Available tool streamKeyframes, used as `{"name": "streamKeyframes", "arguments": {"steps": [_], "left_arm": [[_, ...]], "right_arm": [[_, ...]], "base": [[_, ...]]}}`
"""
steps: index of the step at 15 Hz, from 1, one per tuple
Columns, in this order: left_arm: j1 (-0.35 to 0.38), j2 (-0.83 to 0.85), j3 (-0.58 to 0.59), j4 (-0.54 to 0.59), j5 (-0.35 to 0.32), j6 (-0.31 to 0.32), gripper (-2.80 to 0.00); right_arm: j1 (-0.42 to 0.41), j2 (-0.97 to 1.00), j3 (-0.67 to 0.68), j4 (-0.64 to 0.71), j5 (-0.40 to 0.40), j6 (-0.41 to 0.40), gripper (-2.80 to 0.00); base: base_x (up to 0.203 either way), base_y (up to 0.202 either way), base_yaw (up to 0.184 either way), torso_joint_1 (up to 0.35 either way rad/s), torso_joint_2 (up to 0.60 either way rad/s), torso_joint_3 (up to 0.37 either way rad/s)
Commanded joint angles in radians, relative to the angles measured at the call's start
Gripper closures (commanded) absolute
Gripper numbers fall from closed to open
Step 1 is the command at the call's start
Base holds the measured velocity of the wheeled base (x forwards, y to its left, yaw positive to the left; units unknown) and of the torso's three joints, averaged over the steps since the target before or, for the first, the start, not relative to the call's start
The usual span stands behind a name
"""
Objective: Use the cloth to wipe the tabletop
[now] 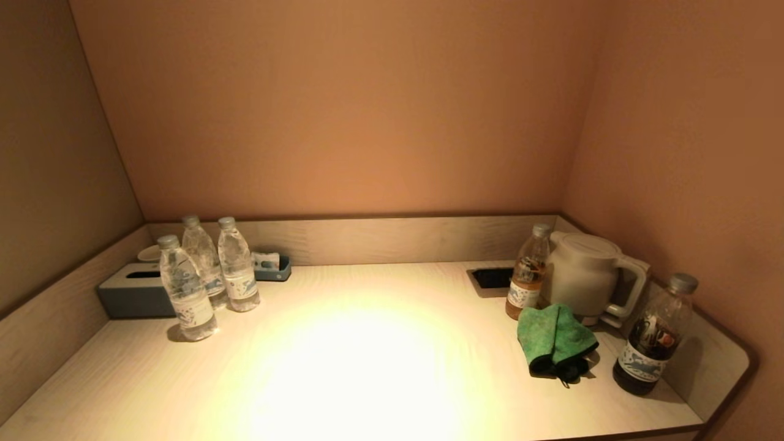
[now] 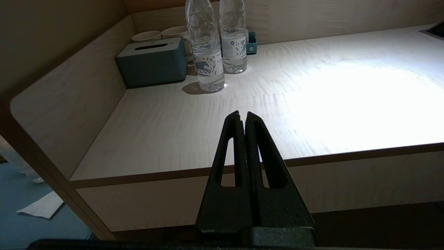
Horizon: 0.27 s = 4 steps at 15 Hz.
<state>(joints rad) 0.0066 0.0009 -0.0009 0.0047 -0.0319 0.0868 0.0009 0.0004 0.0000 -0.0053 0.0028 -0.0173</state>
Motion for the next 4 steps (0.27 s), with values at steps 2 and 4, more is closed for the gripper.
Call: {"name": "streamKeyframes", "arguments": {"steps": [2,4], "left_arm": [[0.001,0.001,-0.001,0.000,0.000,0.002,0.00],[0.001,0.001,-0.001,0.000,0.000,0.001,0.00]], "right_arm": [[0.001,0.000,-0.002,-0.001,0.000,0.002,0.00],[-0.001,0.000,0.000,-0.001,0.000,0.002,0.00]], "base": [[0.000,0.000,0.000,0.000,0.00,0.000],[0.000,0.000,0.000,0.000,0.00,0.000]]}}
